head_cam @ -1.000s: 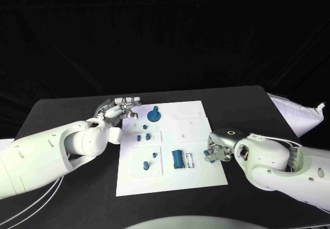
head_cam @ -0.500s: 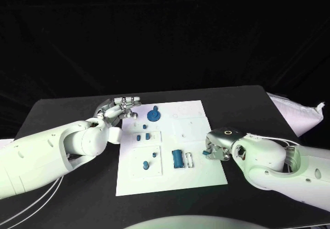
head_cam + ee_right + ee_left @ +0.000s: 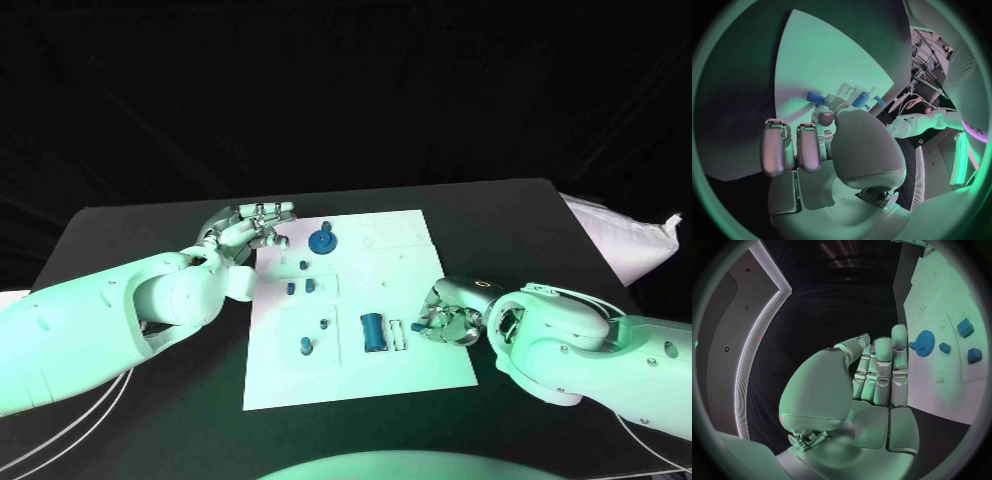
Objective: Assemble the parts on the task board
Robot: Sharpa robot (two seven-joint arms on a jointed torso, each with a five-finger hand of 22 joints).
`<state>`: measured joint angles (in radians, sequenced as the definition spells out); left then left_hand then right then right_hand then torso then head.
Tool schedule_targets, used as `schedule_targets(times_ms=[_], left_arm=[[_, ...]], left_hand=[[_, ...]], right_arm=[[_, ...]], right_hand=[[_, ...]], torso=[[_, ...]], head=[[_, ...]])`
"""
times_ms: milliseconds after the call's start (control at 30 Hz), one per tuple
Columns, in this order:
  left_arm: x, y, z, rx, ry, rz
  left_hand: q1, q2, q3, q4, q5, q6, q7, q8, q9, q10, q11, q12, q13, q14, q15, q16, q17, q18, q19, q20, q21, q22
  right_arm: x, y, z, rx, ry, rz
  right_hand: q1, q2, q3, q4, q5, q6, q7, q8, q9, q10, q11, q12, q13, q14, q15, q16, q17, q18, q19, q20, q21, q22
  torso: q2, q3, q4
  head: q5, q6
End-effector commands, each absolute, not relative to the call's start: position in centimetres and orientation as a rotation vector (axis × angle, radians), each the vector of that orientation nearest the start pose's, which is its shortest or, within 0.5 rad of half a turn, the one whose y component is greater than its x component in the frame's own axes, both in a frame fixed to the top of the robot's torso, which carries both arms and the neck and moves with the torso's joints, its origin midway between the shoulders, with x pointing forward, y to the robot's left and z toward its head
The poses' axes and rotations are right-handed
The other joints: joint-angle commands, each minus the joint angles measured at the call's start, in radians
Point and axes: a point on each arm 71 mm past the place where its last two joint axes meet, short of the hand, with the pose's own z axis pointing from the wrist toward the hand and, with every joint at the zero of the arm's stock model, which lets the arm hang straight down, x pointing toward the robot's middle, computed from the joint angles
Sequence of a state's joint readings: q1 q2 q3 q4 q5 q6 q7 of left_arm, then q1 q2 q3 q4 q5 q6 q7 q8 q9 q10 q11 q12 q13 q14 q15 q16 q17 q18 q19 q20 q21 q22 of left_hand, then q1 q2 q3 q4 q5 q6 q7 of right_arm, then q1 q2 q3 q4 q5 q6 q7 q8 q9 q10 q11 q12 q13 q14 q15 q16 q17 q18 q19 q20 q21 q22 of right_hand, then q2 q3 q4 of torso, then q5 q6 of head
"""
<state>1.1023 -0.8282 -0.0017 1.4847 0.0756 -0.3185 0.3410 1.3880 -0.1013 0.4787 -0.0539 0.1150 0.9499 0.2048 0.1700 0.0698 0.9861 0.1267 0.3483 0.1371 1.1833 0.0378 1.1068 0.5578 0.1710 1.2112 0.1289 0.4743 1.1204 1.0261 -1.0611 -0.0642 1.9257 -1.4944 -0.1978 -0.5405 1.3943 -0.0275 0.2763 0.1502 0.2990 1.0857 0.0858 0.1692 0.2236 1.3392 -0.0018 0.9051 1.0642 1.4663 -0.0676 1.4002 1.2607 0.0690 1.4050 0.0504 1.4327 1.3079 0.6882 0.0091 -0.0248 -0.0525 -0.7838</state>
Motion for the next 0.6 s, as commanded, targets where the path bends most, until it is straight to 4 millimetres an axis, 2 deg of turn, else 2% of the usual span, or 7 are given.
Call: schedule_targets(times_ms=[33,267,433,600], left_arm=[[48.3,21.3,-22.0,-1.318,1.455,-1.512],[48.3,21.3,-22.0,-1.318,1.456,-1.512],[48.3,21.3,-21.9,-1.318,1.456,-1.513],[48.3,21.3,-21.9,-1.317,1.457,-1.514]], left_hand=[[-0.001,0.005,-0.001,-0.004,-0.001,-0.005,0.001,0.005,-0.001,-0.008,0.002,0.004,0.001,-0.009,-0.001,0.004,-0.001,0.010,-0.003,0.002,-0.003,0.001],[-0.001,0.005,-0.001,-0.004,-0.001,-0.005,0.001,0.005,-0.001,-0.008,0.002,0.005,0.001,-0.009,-0.001,0.004,-0.001,0.010,-0.003,0.002,-0.003,0.001],[0.001,0.005,0.000,-0.006,-0.001,-0.006,0.001,0.006,-0.001,-0.009,0.001,0.006,0.001,-0.009,-0.001,0.004,-0.002,0.010,-0.003,0.002,-0.003,0.001],[0.001,0.005,0.000,-0.006,-0.001,-0.006,0.001,0.006,-0.001,-0.009,0.001,0.006,0.001,-0.009,-0.001,0.004,-0.002,0.010,-0.003,0.002,-0.003,0.001]], right_arm=[[36.4,-20.8,-24.6,0.166,2.082,0.541],[36.4,-20.3,-24.3,0.220,2.071,0.579],[36.4,-19.8,-24.4,0.234,2.085,0.579],[36.4,-19.5,-24.5,0.232,2.105,0.564]], right_hand=[[-0.038,-0.013,0.028,-0.007,-0.010,0.008,0.000,0.000,0.024,0.008,0.006,0.008,0.003,0.049,0.006,-0.004,0.001,-0.010,-0.002,0.001,-0.004,0.029],[-0.074,-0.034,0.036,0.004,0.028,0.014,-0.002,0.000,0.031,0.015,0.004,0.015,0.010,0.050,0.004,-0.003,0.004,-0.010,0.001,0.000,-0.003,0.031],[-0.097,-0.044,0.030,0.011,0.056,0.022,-0.004,0.002,0.036,0.019,0.002,0.020,0.015,0.052,0.003,-0.001,0.010,-0.011,0.004,-0.001,-0.001,0.034],[-0.131,-0.054,0.004,0.024,0.109,0.046,-0.015,0.014,0.048,0.030,-0.005,0.030,0.023,0.054,-0.003,0.005,0.021,-0.013,0.010,-0.006,0.003,0.042]], torso=[[0.000,-0.0006,0.0012],[0.000,-0.0010,0.0023],[0.000,-0.0008,0.0001],[0.000,-0.0003,0.0013]], head=[[0.001,-0.001],[0.004,-0.002],[0.005,-0.002],[0.006,-0.002]])
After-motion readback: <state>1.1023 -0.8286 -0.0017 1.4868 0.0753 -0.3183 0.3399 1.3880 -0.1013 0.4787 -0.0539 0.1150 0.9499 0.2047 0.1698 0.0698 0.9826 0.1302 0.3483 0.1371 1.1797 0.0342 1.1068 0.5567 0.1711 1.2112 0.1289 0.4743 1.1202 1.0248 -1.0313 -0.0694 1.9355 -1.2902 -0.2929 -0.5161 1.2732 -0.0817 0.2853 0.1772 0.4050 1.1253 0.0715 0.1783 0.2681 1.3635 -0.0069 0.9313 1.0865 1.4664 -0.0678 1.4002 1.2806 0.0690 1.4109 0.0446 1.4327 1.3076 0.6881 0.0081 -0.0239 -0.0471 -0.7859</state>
